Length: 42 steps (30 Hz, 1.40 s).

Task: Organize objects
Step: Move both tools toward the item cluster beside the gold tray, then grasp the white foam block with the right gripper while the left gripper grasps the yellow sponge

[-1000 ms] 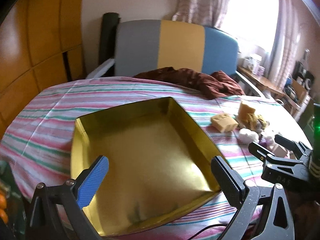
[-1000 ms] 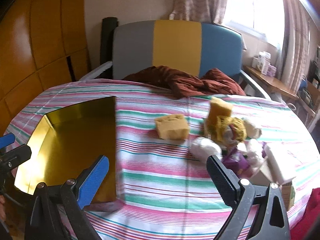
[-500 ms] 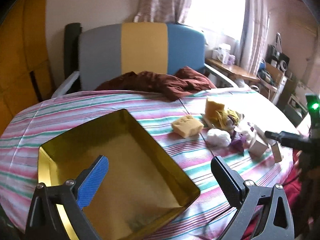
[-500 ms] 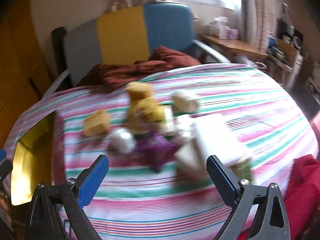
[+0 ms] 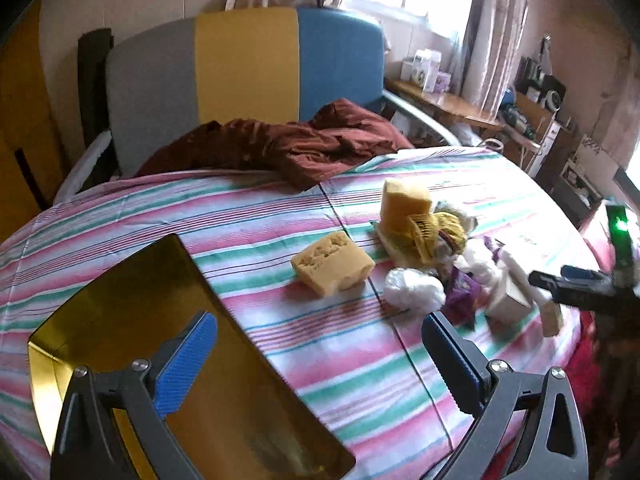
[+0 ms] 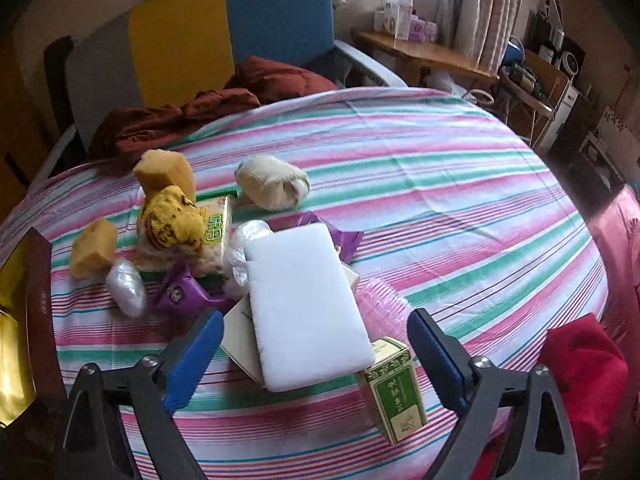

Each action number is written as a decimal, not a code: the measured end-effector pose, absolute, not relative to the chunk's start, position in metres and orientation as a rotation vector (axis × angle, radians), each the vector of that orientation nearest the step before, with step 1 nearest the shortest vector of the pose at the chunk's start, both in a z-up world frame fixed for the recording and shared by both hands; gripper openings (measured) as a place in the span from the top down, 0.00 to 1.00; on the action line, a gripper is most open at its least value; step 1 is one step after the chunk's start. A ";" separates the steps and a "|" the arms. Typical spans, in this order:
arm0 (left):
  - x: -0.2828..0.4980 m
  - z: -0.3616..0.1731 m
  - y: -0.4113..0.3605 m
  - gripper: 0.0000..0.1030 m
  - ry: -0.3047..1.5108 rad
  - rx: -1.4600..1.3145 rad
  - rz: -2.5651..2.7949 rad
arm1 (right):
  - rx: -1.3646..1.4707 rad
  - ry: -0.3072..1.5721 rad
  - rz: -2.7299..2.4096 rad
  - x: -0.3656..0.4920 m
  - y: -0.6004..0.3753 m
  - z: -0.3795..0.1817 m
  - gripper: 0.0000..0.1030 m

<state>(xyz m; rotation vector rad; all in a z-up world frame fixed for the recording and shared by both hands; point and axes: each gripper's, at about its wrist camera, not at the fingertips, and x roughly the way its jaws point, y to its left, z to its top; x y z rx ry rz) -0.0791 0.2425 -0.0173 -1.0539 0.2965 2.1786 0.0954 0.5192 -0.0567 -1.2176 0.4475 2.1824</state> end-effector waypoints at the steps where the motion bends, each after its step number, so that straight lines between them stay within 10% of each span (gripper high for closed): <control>1: -0.084 -0.020 0.251 0.00 0.301 -1.071 2.168 | -1.220 0.452 2.181 0.095 0.520 -0.058 0.17; 7: -0.125 -0.045 0.292 0.01 0.280 -1.233 2.132 | -1.210 0.514 2.207 0.094 0.525 -0.064 0.36; 20: -0.175 -0.096 0.334 0.01 0.216 -1.494 2.113 | -1.190 0.583 2.219 0.093 0.531 -0.069 0.37; 24: -0.179 -0.105 0.334 0.26 0.180 -1.508 2.085 | -1.183 0.554 2.237 0.091 0.529 -0.068 0.41; 31: -0.165 -0.096 0.333 0.39 0.198 -1.404 2.090 | -1.087 0.554 2.358 0.094 0.522 -0.053 0.41; 34: -0.156 -0.079 0.324 0.62 0.207 -1.321 2.103 | -1.066 0.538 2.424 0.092 0.514 -0.047 0.41; 40: -0.156 -0.075 0.318 0.52 0.247 -1.352 2.084 | -1.079 0.497 2.431 0.087 0.508 -0.048 0.41; 42: -0.157 -0.077 0.318 0.24 0.213 -1.364 2.105 | -1.058 0.492 2.435 0.090 0.507 -0.046 0.41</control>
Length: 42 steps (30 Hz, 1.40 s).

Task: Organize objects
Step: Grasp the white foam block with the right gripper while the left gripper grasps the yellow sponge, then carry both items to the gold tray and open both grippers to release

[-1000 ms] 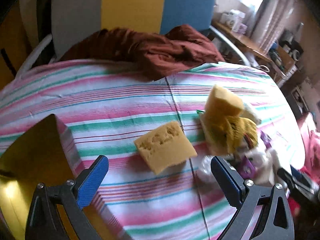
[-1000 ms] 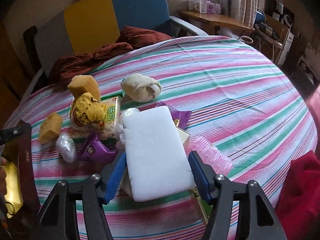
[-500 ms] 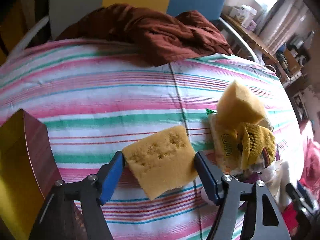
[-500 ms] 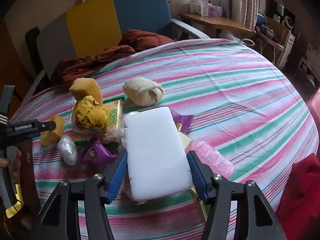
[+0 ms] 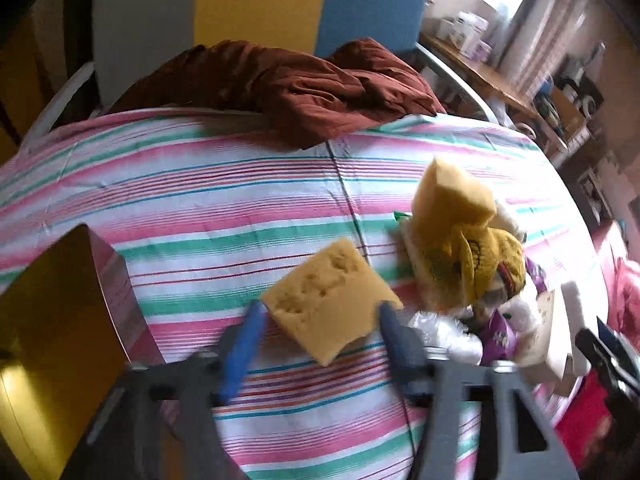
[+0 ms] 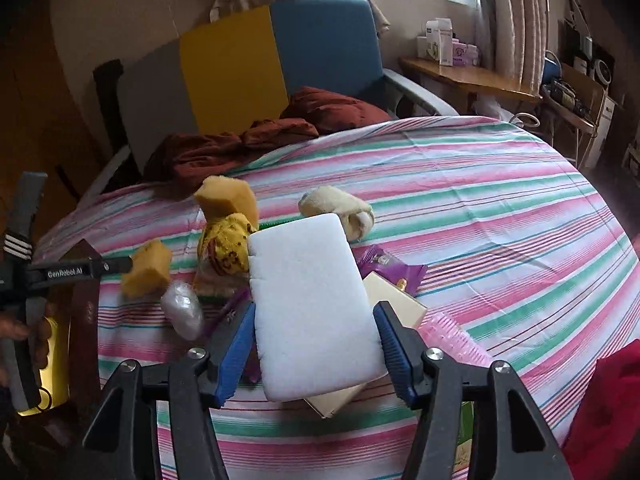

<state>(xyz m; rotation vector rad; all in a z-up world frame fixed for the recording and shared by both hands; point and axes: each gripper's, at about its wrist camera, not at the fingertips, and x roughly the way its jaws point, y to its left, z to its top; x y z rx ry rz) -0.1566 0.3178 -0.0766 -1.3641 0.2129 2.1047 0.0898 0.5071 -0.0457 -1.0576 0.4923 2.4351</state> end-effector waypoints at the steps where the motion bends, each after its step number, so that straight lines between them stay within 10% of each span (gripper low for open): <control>1: -0.157 -0.076 0.319 0.21 0.200 -1.363 2.115 | -1.054 0.490 2.435 0.090 0.507 -0.045 0.41; 10: -0.168 -0.097 0.350 0.11 0.227 -1.485 2.133 | -1.033 0.489 2.463 0.092 0.506 -0.042 0.41; 18: -0.153 -0.083 0.334 0.62 0.204 -1.358 2.120 | -1.008 0.452 2.513 0.092 0.501 -0.037 0.41; 25: -0.132 -0.044 0.298 0.80 0.180 -1.240 2.096 | -1.029 0.410 2.538 0.087 0.488 -0.034 0.41; 28: -0.129 -0.041 0.293 0.68 0.181 -1.263 2.068 | -1.030 0.411 2.542 0.086 0.484 -0.034 0.41; 30: -0.132 -0.046 0.299 0.35 0.190 -1.295 2.075 | -1.032 0.411 2.535 0.086 0.485 -0.035 0.41; 42: -0.152 -0.094 0.350 0.22 0.264 -1.429 2.084 | -1.003 0.462 2.530 0.090 0.493 -0.035 0.40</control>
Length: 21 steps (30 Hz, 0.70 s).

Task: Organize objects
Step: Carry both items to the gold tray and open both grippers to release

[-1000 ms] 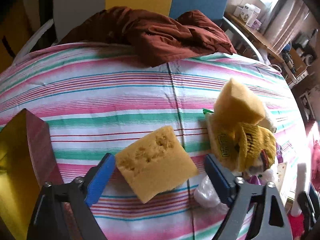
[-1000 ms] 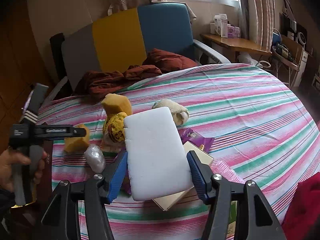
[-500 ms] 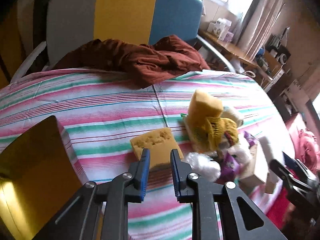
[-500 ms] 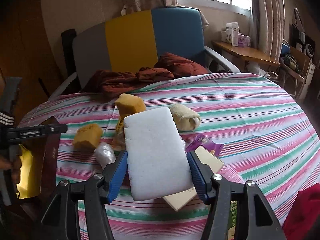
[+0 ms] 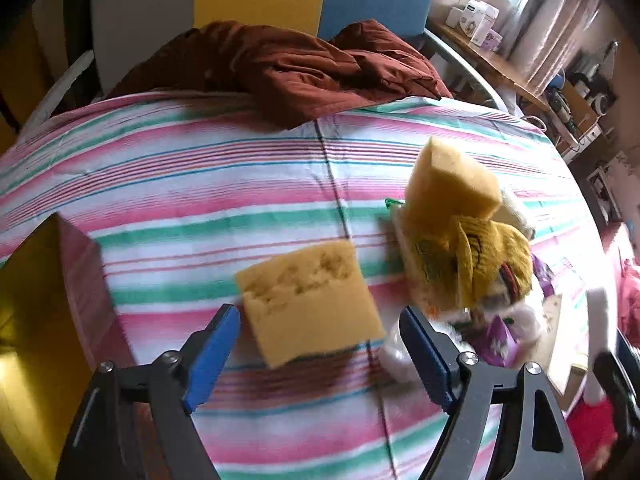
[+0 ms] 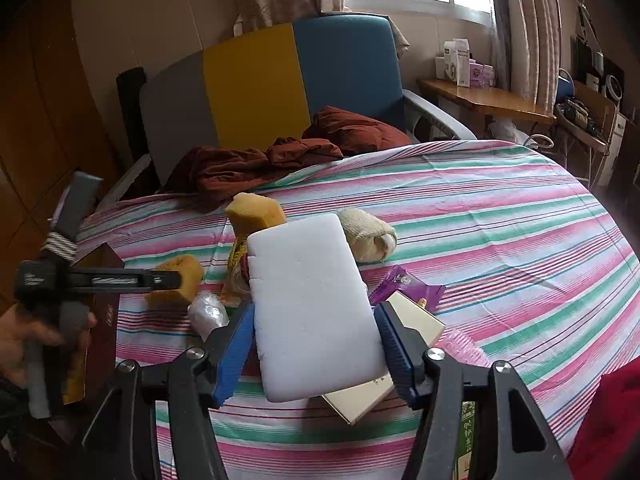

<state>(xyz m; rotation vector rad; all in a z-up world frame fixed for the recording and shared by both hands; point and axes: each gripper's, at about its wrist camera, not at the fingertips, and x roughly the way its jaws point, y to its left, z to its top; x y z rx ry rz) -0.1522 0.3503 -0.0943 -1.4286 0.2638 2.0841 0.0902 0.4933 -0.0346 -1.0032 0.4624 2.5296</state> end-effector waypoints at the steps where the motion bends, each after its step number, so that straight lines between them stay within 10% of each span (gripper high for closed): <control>1: -0.152 -0.097 0.355 0.24 0.283 -1.416 2.087 | -1.006 0.457 2.530 0.090 0.493 -0.035 0.40; 5: -0.151 -0.097 0.348 0.44 0.304 -1.378 2.108 | -1.015 0.430 2.544 0.089 0.489 -0.035 0.40; 21: -0.110 0.024 0.144 0.41 0.082 -1.075 2.336 | -1.129 0.534 2.862 0.026 0.372 -0.001 0.41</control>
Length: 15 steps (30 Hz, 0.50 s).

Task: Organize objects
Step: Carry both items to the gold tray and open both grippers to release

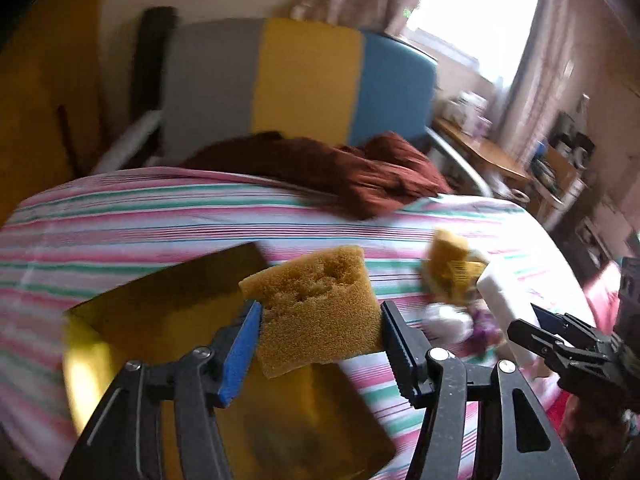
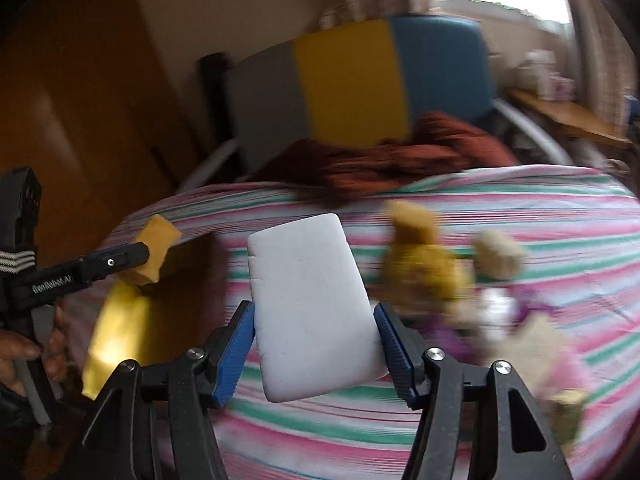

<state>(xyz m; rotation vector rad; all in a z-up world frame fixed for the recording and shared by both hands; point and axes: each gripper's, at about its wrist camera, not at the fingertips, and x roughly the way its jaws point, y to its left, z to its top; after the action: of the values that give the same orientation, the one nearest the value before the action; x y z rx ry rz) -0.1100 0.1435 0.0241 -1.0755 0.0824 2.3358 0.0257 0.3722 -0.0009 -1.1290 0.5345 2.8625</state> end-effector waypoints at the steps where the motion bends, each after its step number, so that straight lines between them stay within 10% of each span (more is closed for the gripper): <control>1: -0.111 0.023 0.125 0.41 0.084 -1.082 2.372 | -1.161 0.540 2.885 0.016 0.357 -0.001 0.41; 9: -0.125 -0.006 0.008 0.19 -0.005 -1.199 2.613 | -1.341 0.643 3.006 -0.053 0.245 -0.011 0.22; 15: -0.109 -0.016 -0.028 0.09 -0.040 -1.208 2.700 | -1.387 0.388 3.071 -0.050 0.197 -0.016 0.22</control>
<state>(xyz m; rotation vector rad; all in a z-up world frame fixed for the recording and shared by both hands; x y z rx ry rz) -0.1089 -0.0285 -0.0163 -1.2078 -0.0402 2.7003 -0.0504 0.1973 -0.0159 -1.3872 0.3881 3.0706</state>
